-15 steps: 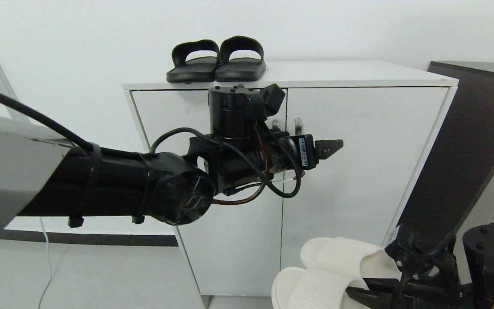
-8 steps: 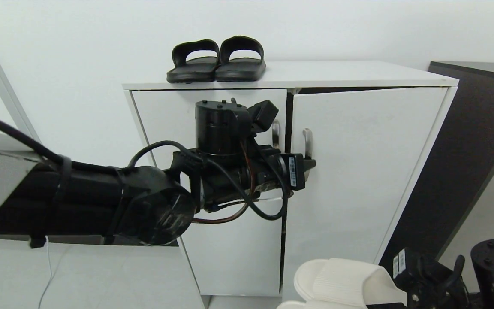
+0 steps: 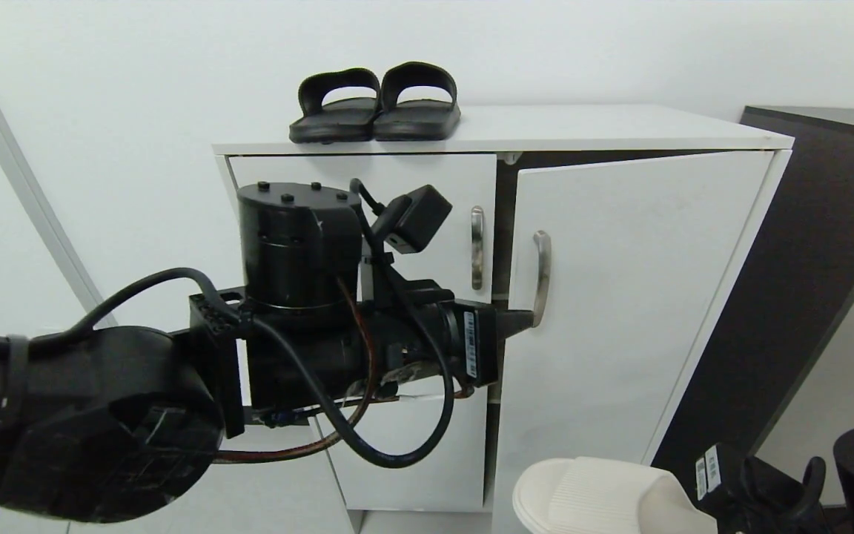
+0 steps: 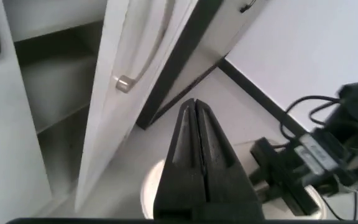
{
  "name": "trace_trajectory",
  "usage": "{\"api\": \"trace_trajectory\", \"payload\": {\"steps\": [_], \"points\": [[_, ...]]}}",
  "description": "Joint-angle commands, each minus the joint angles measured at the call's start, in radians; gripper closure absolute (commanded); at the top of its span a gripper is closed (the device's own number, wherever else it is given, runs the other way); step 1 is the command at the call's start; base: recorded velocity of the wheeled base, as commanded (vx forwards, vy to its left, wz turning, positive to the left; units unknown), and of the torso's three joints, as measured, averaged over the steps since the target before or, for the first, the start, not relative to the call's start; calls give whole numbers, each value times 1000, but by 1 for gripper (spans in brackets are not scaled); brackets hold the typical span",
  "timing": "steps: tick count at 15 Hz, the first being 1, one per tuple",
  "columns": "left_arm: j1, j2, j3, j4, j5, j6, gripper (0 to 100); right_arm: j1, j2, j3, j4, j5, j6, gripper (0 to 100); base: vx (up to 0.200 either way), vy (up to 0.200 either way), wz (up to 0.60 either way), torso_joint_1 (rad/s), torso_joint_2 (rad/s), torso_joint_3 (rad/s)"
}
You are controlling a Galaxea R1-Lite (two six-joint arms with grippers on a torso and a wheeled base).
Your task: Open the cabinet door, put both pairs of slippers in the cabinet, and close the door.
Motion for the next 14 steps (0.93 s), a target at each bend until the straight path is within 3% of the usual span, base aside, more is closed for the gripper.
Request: {"api": "trace_trajectory", "payload": {"steps": [1,5,9,11,14], "points": [[41,-3,-5,-21,-7,-6,100,0,0,0,0,-1,-2,100,0,0,0,0,0,0],[90,126,-43,-173,-9,-46,100,0,0,0,0,-1,-14,100,0,0,0,0,0,0],[102,228,-149,-201,-24,-49,100,0,-2,0,0,-1,-14,100,0,0,0,0,0,0],[100,262,-201,-204,-61,-50,100,0,0,0,0,-1,-14,100,0,0,0,0,0,0],[100,310,-211,-265,-75,-50,100,2,1,0,1,0,-14,100,0,0,0,0,0,0]]}}
